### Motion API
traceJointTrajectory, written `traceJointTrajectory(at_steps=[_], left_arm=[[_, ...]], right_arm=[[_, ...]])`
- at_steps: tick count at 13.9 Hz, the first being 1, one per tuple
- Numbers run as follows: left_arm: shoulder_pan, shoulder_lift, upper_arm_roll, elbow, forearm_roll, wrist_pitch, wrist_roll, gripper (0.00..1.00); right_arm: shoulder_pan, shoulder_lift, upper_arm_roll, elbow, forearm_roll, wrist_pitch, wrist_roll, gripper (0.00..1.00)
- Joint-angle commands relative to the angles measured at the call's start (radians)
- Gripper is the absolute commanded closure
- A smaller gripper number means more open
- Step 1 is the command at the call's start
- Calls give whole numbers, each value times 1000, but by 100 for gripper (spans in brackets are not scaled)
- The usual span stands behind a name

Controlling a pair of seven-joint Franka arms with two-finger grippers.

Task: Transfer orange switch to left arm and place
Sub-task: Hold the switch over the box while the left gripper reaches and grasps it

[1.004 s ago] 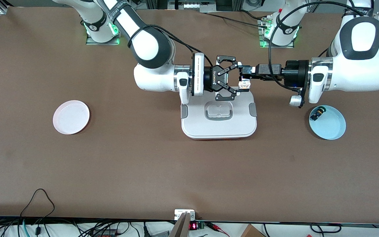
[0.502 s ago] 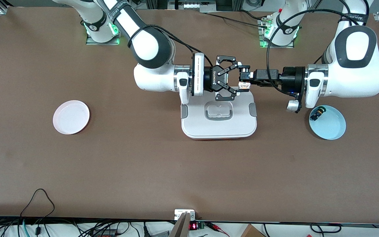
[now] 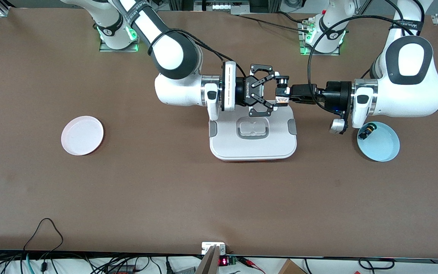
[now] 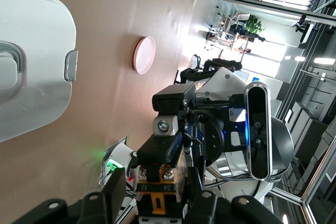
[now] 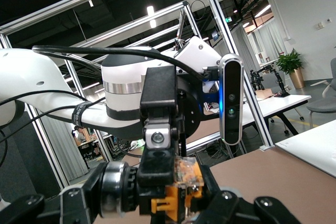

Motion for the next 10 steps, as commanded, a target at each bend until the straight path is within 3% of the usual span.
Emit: traceJointTrajectory(at_steps=[1,4,9,10], left_arm=[[28,0,-10,4,-25,-14,17,61],[38,-1,-10,6,-25,-36,16,70],[38,-3,-10,9,-25,-37,19,76],[38,-3,-10,9,-25,-37,22,76]], right_arm=[[3,14,3,30,21,15,-19,100],[3,14,3,31,21,14,-19,100],[3,14,2,30,19,17,-20,100],[2,12,0,30,19,27,-22,80]])
